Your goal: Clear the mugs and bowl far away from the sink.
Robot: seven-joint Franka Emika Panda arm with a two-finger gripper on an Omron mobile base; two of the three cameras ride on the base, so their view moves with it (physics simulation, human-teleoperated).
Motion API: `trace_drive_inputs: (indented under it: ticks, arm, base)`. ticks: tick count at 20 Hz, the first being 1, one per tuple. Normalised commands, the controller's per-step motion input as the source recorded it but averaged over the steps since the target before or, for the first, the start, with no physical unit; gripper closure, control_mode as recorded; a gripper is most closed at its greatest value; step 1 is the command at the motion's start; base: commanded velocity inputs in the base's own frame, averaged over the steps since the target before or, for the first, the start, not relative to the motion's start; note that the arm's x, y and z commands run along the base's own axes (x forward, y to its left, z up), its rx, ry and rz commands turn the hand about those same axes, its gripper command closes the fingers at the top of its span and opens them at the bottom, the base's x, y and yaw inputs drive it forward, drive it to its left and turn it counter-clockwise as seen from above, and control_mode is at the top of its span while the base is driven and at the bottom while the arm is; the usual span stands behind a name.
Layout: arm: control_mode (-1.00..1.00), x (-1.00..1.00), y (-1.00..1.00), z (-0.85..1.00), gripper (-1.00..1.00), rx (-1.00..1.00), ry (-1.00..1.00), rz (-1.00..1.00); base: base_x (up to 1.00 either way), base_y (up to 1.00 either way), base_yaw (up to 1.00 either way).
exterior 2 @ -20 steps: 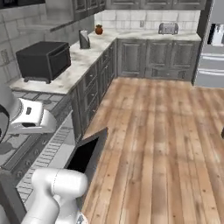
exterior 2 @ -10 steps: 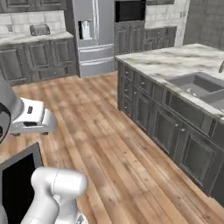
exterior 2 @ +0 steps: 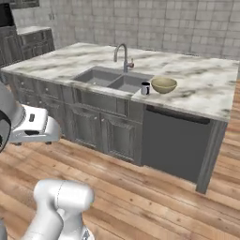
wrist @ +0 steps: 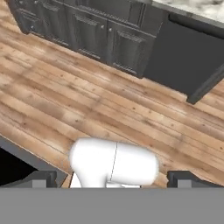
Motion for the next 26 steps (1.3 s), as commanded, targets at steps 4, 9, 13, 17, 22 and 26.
trace_drive_inputs:
  ticks: [4, 9, 13, 17, 22, 26]
  arm:
    - [1.00, 0.00, 0.00, 0.00, -1.00, 0.00, 0.00, 0.00]
    - [1.00, 0.00, 0.00, 0.00, -1.00, 0.00, 0.00, 0.00]
    - [1.00, 0.00, 0.00, 0.00, -1.00, 0.00, 0.00, 0.00]
    - [1.00, 0.00, 0.00, 0.00, -1.00, 0.00, 0.00, 0.00]
    - [1.00, 0.00, 0.00, 0.00, -1.00, 0.00, 0.00, 0.00]
    - [1.00, 0.00, 0.00, 0.00, -1.00, 0.00, 0.00, 0.00]
  base:
    - [0.20, -0.59, -0.77]
    - [0.68, 0.23, -0.66]
    - [1.00, 0.44, -0.13]
    - [1.00, 0.40, -0.03]
    - [1.00, 0.04, -0.02]
    - [1.00, 0.31, 0.00]
